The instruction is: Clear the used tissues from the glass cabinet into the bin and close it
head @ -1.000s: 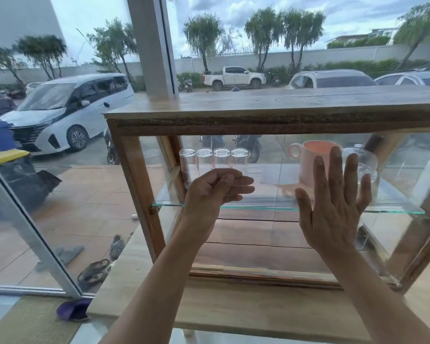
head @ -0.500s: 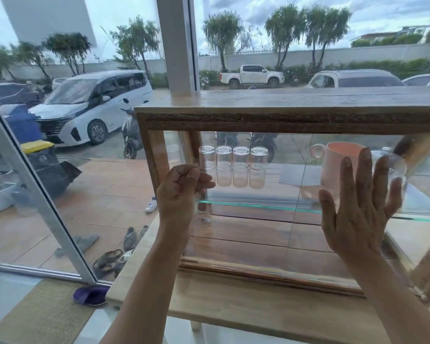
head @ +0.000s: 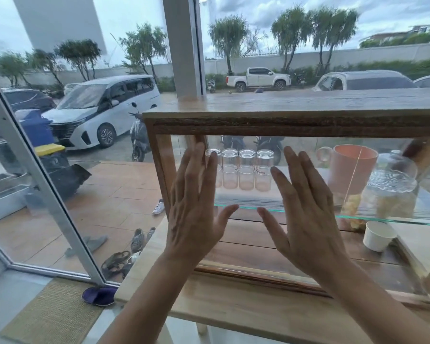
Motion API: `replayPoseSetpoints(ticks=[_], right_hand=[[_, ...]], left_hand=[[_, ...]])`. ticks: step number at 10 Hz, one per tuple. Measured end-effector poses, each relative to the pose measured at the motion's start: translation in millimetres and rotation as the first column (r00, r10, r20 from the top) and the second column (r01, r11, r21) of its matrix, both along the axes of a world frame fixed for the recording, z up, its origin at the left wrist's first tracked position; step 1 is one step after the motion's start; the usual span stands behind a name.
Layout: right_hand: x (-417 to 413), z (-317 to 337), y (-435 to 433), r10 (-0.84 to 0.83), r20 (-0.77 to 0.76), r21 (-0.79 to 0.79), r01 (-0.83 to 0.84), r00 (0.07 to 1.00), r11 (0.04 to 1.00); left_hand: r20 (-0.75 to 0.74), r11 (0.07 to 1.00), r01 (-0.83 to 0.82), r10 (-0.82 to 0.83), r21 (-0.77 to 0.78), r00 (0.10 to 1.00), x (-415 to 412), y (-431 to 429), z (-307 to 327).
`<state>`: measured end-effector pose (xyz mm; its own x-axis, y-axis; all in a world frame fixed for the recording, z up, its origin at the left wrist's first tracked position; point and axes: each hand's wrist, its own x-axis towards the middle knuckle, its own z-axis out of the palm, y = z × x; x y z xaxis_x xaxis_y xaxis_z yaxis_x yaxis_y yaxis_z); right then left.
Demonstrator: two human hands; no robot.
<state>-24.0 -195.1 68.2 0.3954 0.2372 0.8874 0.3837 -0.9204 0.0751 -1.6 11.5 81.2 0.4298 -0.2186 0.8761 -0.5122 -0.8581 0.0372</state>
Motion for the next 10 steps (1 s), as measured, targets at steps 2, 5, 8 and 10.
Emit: replayPoseSetpoints(ticks=[2, 5, 8, 10], right_hand=[[8.2, 12.0, 13.4, -0.168, -0.137, -0.100, 0.155, 0.976, 0.983], [14.9, 9.4, 22.9, -0.239, -0.130, -0.153, 0.219, 0.962, 0.964], [24.1, 7.6, 47.0, -0.219, -0.143, -0.172, 0.193, 0.965, 0.966], [4.3, 21.7, 52.6, -0.014, -0.156, -0.055, 0.005, 0.988, 0.998]], left_hand=[[-0.124, 0.969, -0.044, 0.076, 0.243, 0.989, 19.7, -5.7, -10.1], [-0.148, 0.963, -0.060, 0.102, 0.263, 0.984, 30.9, 1.7, -11.6], [-0.155, 0.957, -0.088, 0.135, 0.277, 0.979, 33.7, 27.1, -13.1], [-0.103, 0.989, 0.004, 0.011, 0.145, 0.995, 19.9, 37.5, -13.5]])
